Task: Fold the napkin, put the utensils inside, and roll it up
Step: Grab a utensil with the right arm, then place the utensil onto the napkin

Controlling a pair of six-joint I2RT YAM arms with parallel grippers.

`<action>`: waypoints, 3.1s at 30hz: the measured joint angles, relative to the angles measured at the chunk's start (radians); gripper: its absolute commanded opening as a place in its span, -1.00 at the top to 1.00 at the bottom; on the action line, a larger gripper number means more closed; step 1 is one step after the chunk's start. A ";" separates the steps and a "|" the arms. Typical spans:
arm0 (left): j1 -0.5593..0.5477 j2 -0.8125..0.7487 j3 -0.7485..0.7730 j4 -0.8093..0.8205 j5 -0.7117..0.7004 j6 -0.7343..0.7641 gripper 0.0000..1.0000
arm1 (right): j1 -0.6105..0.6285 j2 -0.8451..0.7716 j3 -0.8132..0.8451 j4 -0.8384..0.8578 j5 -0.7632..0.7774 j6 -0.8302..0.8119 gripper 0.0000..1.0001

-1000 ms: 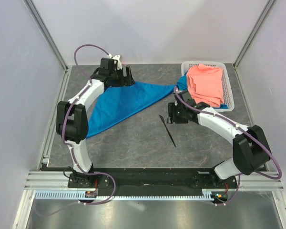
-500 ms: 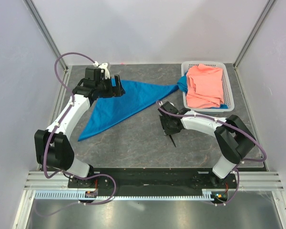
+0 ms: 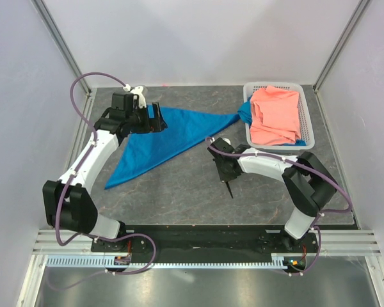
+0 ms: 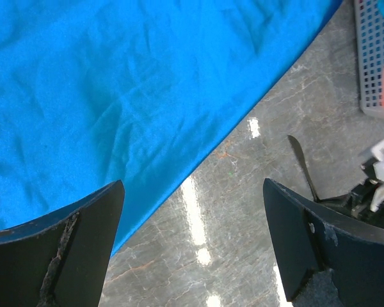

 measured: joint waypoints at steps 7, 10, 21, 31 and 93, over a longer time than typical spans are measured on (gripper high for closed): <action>0.000 -0.058 -0.001 0.000 0.011 0.000 -0.93 | 0.019 0.033 0.064 -0.058 -0.023 0.058 1.00; 0.000 -0.077 -0.001 0.000 0.011 0.000 -0.93 | 0.045 0.032 0.106 -0.072 -0.042 0.119 1.00; 0.000 -0.108 -0.001 0.002 0.027 -0.001 -0.93 | 0.068 -0.003 0.202 0.064 -0.068 0.386 1.00; 0.000 -0.121 -0.008 0.005 0.059 -0.001 -0.94 | 0.072 0.159 0.357 0.237 -0.030 0.645 1.00; 0.000 -0.166 -0.026 0.032 0.150 -0.061 -0.96 | 0.118 0.588 0.818 0.057 0.244 1.283 1.00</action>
